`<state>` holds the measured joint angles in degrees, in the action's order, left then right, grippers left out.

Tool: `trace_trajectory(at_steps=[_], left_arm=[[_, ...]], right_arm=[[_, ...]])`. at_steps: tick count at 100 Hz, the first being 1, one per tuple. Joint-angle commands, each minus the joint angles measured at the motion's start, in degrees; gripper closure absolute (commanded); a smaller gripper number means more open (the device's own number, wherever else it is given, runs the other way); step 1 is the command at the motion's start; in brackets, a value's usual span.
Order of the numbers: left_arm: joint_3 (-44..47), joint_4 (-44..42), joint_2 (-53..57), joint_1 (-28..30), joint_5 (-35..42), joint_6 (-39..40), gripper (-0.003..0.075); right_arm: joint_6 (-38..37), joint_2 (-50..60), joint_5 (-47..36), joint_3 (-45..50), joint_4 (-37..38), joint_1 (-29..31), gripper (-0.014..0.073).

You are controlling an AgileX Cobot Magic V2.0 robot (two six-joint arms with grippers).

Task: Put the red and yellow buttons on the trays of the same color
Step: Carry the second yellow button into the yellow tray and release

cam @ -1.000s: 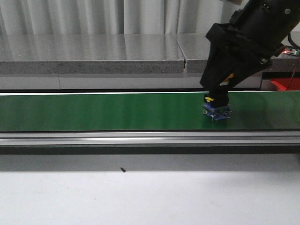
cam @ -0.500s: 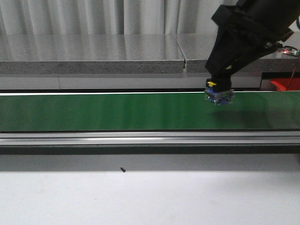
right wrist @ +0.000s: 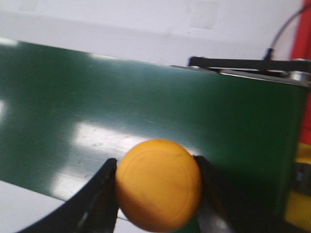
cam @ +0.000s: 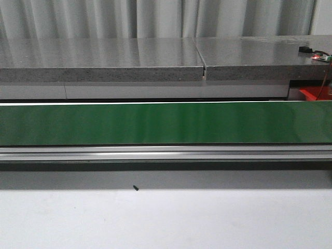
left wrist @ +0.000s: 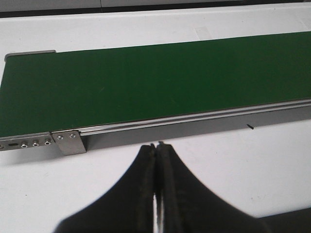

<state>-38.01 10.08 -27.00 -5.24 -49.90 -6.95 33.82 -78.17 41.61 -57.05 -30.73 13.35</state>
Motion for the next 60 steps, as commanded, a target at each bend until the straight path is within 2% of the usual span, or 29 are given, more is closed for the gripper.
trace_trajectory(at_steps=[1,35,60], left_arm=[[-1.3,1.1,-0.4,-0.4,3.6,0.0,0.0739],[-1.3,1.1,-0.4,-0.4,3.6,0.0,0.0739],[-1.3,1.1,-0.4,-0.4,3.6,0.0,0.0739]], right_arm=[[-0.9,2.4,-2.8,-1.1,-2.7,5.1,0.0463],[-1.9,2.3,-6.8,0.0,-3.5,16.4,0.0463],[-5.0,2.3,-13.3,6.0,-4.1,22.8,0.0463]])
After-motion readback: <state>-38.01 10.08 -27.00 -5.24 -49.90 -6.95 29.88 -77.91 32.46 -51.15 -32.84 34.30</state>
